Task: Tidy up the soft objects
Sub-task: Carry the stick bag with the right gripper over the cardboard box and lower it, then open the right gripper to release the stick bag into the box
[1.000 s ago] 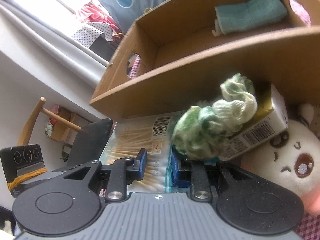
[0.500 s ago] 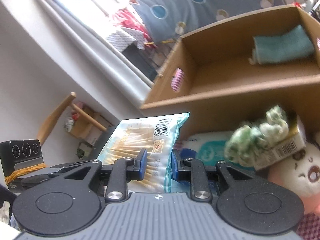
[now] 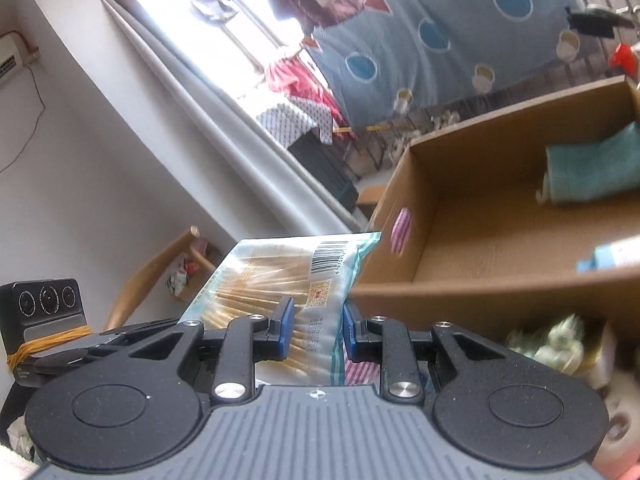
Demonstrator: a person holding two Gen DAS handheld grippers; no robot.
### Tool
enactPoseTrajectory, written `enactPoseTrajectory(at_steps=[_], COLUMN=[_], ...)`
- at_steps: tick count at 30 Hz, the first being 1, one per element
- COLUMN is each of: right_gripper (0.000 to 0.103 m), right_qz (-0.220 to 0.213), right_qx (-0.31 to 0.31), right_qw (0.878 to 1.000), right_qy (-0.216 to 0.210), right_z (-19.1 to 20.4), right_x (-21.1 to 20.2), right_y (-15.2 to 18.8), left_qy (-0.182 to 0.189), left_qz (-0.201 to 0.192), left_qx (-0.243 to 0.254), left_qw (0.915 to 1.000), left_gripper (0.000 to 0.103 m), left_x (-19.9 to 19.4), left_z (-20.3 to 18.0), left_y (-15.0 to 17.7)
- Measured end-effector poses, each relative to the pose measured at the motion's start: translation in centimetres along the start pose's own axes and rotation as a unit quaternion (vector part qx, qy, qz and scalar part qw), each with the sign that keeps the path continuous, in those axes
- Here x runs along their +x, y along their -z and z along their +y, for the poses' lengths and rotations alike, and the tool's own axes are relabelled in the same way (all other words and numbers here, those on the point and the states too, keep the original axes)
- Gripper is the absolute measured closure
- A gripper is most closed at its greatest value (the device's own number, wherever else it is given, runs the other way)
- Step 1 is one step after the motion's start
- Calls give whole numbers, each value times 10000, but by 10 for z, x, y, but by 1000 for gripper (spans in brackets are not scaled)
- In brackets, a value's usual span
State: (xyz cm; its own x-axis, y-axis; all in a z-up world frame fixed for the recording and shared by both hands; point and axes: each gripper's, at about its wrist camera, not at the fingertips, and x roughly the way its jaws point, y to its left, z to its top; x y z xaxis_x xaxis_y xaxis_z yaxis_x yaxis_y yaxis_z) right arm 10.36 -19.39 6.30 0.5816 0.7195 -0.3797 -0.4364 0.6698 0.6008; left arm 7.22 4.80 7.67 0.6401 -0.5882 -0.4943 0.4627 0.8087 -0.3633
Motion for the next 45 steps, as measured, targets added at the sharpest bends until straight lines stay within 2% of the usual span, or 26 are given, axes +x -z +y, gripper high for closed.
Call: enactPoseTrajectory(at_steps=[6, 11, 15, 20, 26, 30, 34, 36, 38, 40, 45], right_gripper=[76, 76, 76, 78, 82, 85, 85, 85, 85, 85, 85], right_qz=[-196, 8, 381, 955, 1611, 1882, 2014, 1971, 1875, 1779, 1574], right_qx=[-164, -150, -111, -225, -822, -1283, -1492, -1508, -1518, -1502, -1444], right_qw=[9993, 9964, 9898, 9748, 9445, 9218, 9073, 9065, 9076, 9103, 9181], right_qy=[257, 838, 1369, 2005, 2743, 3137, 3377, 3415, 3436, 3422, 3340], right_z=[-22, -66, -107, -149, -173, -179, -187, -186, -183, -178, -174], right_x=[-19, -22, -10, 17, 44, 58, 67, 66, 62, 56, 51], right_y=[-39, -80, -111, -135, -138, -137, -139, -141, -142, -145, -159], left_qy=[324, 715, 975, 1011, 828, 657, 448, 401, 345, 285, 123], left_qz=[135, 773, 1541, 2360, 2943, 3179, 3350, 3327, 3266, 3191, 2917], left_qx=[367, 179, -50, -438, -781, -882, -914, -932, -955, -974, -1023], left_qw=[9987, 9943, 9832, 9655, 9489, 9417, 9367, 9376, 9397, 9423, 9509], left_gripper=[52, 52, 52, 52, 52, 51, 42, 33, 14, 6, 4], left_x=[50, 127, 202, 278, 338, 356, 366, 364, 359, 352, 321], left_z=[-18, -17, -13, -5, 5, 5, 4, 5, 5, 7, 21], left_y=[-37, -69, -88, -95, -87, -81, -75, -74, -76, -79, -91])
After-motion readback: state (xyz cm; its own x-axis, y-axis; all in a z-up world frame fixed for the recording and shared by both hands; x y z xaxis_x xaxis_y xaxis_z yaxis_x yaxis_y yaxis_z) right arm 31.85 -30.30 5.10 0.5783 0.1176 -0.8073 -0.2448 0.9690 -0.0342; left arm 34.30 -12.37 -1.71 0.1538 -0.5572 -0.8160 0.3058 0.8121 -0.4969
